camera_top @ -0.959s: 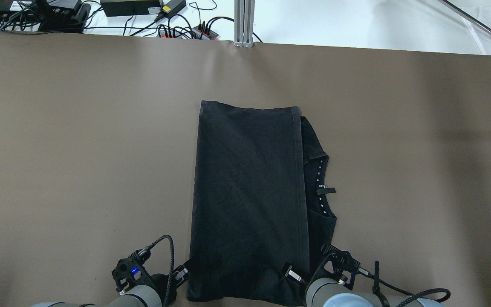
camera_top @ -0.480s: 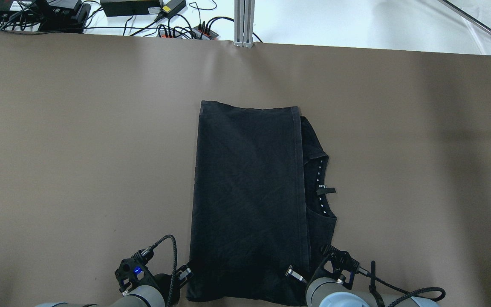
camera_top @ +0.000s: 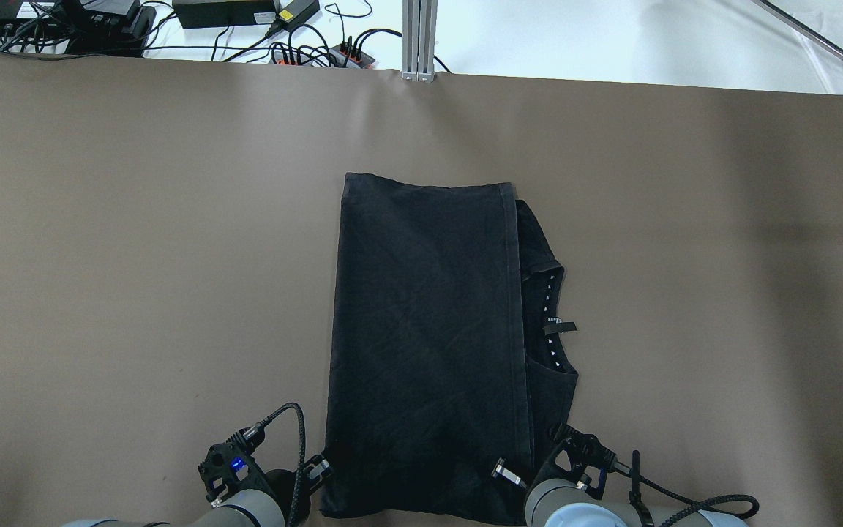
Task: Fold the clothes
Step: 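Grasp the shirt's near corners with the left and right grippers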
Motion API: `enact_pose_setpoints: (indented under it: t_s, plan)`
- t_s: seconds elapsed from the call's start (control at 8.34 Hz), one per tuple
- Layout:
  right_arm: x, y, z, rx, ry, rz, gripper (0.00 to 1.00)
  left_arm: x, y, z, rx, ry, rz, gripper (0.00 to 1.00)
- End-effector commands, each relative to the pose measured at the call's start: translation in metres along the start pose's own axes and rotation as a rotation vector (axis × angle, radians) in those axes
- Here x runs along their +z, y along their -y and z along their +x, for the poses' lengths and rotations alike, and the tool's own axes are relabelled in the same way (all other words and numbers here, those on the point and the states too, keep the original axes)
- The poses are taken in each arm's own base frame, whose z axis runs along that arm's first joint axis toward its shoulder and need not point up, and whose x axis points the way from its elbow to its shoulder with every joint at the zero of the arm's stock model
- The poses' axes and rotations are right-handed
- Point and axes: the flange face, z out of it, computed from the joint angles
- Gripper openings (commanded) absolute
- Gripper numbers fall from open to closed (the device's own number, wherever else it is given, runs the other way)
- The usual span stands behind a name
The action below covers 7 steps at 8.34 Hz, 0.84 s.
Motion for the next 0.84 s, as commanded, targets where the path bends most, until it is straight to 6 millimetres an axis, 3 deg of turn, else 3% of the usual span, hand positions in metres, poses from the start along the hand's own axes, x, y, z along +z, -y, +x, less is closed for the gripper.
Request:
enact_pose_setpoints:
  t_s: [0.0, 0.48, 0.72]
  plan:
    - [0.005, -0.002, 0.001, -0.002, -0.009, 0.002, 0.53, 0.0, -0.001, 0.001, 0.0, -0.001, 0.001, 0.89]
    - [0.005, -0.001, 0.004, -0.004, -0.026, 0.01, 0.5, 0.008, -0.007, 0.002, 0.004, 0.006, 0.004, 0.89]
    - [0.006, -0.001, 0.005, -0.007, -0.042, 0.018, 0.54, 0.012, -0.009, 0.004, 0.002, 0.003, 0.009, 0.9]
